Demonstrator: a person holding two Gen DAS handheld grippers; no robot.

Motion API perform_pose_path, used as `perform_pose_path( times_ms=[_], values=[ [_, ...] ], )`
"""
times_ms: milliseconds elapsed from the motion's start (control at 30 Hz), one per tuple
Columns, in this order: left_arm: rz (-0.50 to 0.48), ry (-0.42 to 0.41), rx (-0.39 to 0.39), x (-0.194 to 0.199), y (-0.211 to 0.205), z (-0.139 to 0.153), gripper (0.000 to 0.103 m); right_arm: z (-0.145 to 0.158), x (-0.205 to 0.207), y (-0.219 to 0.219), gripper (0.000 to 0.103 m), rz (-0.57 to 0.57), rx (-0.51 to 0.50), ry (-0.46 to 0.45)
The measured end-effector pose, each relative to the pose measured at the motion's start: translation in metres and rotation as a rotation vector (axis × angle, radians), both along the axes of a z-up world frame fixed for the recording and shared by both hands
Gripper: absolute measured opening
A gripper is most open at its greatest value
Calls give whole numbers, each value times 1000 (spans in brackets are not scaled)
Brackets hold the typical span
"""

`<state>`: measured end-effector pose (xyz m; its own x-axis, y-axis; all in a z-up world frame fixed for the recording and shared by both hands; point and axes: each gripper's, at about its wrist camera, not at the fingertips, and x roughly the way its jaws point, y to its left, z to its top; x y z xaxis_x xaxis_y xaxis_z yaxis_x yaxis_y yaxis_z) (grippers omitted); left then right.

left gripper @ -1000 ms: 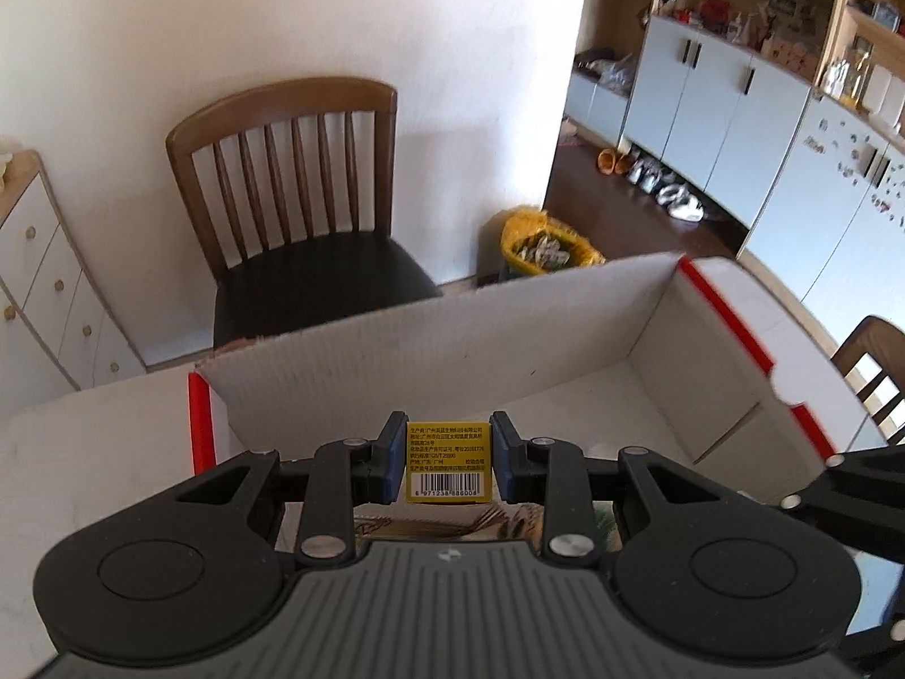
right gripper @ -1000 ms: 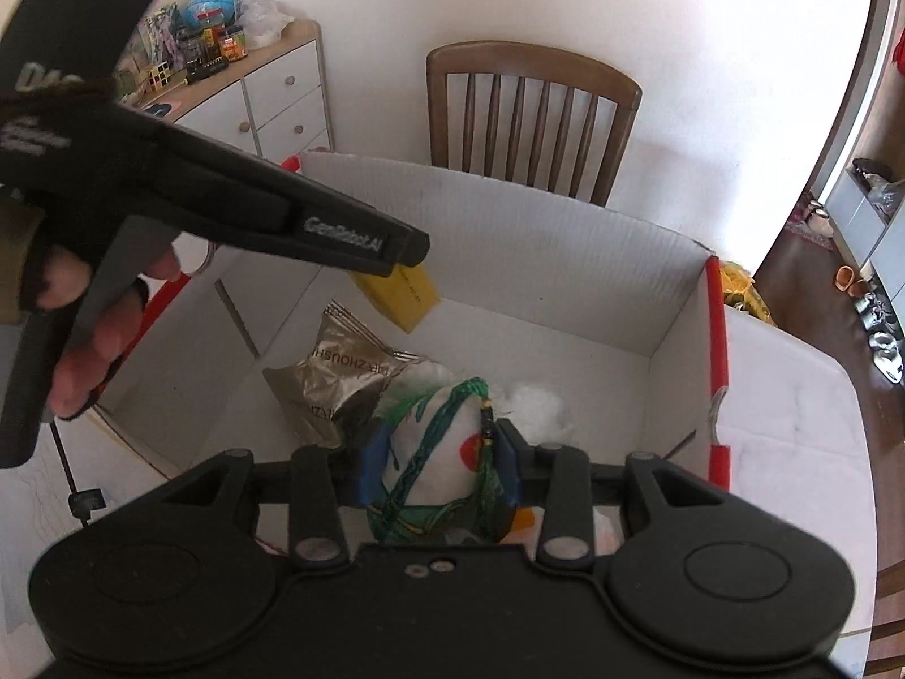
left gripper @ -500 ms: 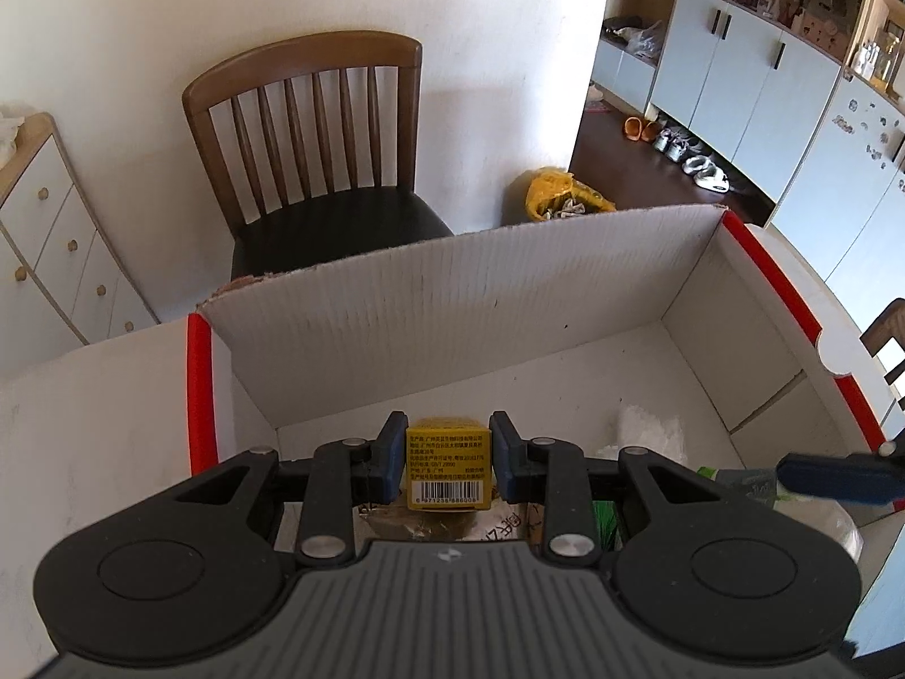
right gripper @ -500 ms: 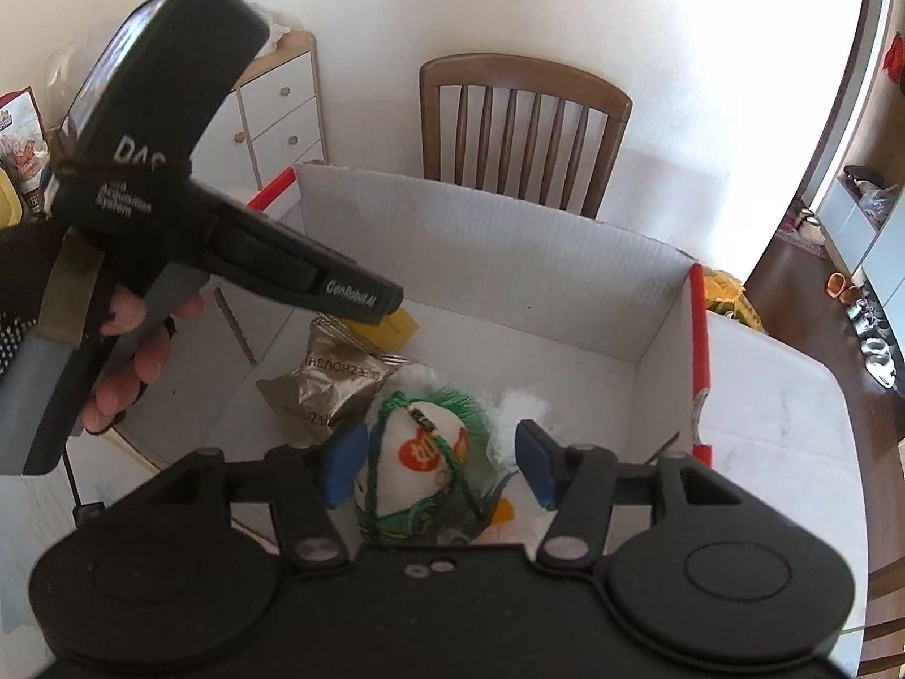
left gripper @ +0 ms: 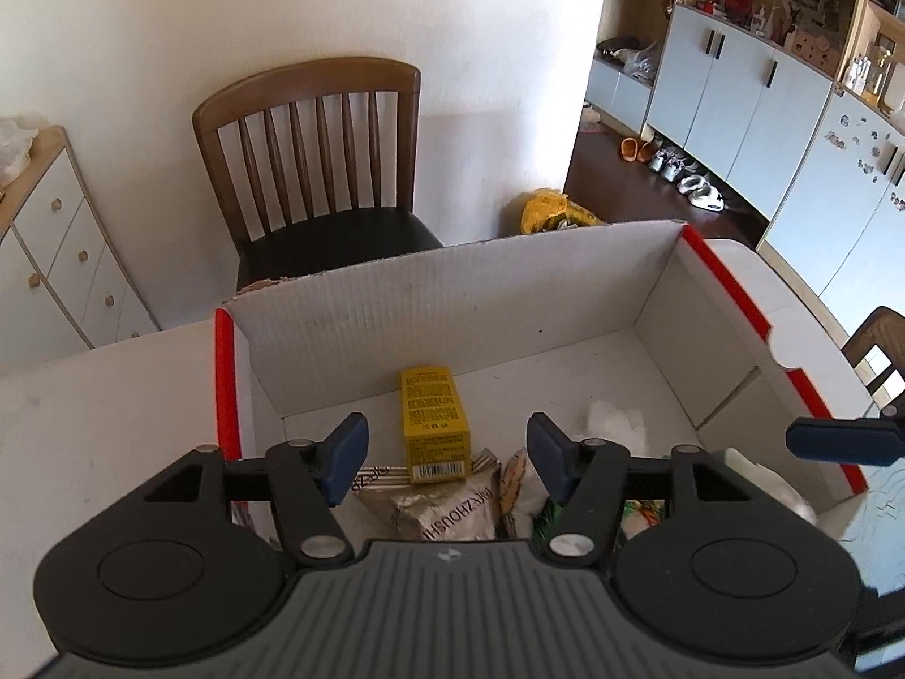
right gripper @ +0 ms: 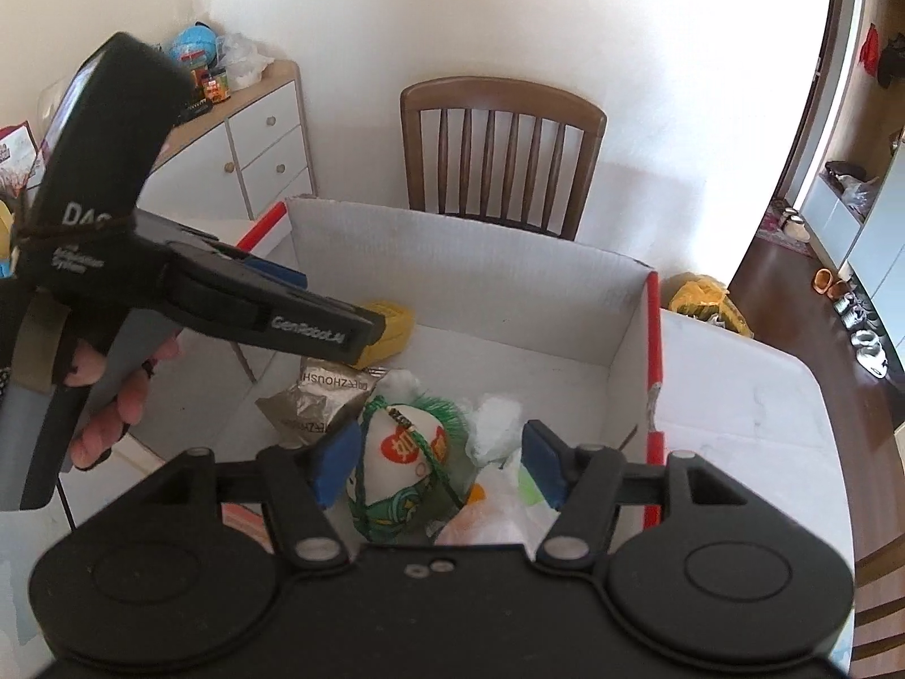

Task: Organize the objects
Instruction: 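Open the left tool to drop the carton while the right releases the sachet, then withdraw both tools from the box back over the pile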

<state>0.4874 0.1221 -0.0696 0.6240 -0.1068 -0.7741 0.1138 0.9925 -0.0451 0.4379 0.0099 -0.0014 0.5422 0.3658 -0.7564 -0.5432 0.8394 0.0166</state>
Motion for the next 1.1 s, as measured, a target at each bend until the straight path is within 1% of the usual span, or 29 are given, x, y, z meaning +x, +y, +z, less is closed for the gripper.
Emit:
perform_pose_path(
  times_ms=[333,433,500,633,700,833,967,1100],
  values=[
    [7,-51,-2,-40,-7,31,67,23,-23,-15,68,8,44,-30],
    [8,-73,5,-55,-10,42,72,31,-29,-23,73,5,68,-40],
    [12,-87,10,-66,-11,49,76,35,-33,-29,76,2,89,-45],
    [17,-111,21,-88,-16,62,78,44,-44,-39,84,-6,126,-55],
    [21,-124,24,-100,-18,68,82,48,-51,-45,88,-3,142,-64],
    [23,-152,23,-122,-23,79,83,57,-64,-57,98,-1,188,-92],
    [27,-170,25,-144,-29,86,85,66,-75,-68,101,11,222,-103],
    [27,-186,25,-165,-35,92,88,72,-87,-78,102,19,231,-109]
  ],
)
